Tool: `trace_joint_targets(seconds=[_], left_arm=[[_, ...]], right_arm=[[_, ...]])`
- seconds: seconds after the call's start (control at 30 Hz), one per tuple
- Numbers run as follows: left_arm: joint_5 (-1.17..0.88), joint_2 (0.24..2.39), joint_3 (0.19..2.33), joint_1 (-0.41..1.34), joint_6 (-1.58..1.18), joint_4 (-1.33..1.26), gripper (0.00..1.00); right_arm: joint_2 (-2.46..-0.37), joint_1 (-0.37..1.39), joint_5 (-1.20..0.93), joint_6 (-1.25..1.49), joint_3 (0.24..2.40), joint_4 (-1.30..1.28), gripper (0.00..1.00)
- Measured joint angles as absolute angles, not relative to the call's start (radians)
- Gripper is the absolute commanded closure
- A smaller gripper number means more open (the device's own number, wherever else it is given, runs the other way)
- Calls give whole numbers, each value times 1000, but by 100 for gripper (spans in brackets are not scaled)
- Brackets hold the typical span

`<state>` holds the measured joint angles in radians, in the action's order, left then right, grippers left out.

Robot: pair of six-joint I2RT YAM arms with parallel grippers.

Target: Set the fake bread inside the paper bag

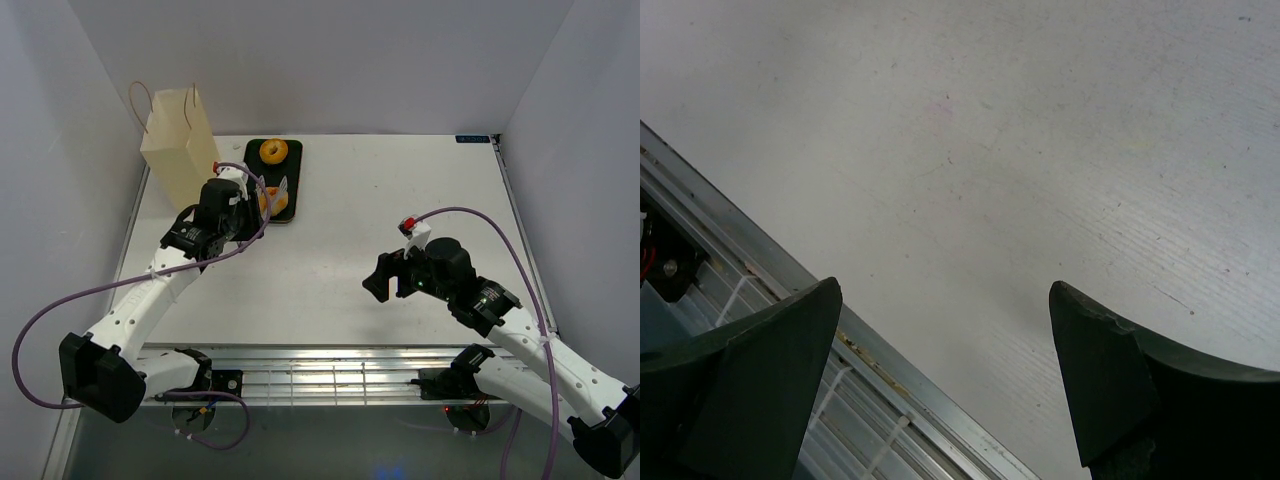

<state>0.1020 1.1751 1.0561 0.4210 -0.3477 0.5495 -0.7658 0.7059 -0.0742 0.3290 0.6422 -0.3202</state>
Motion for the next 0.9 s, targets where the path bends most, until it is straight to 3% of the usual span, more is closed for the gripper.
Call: trace_joint_targets(seconds=[0.9], left_arm=[[212,1267,1031,421,-327,597,46]], right_arm=[[-780,706,-75,324,638,-316,10]])
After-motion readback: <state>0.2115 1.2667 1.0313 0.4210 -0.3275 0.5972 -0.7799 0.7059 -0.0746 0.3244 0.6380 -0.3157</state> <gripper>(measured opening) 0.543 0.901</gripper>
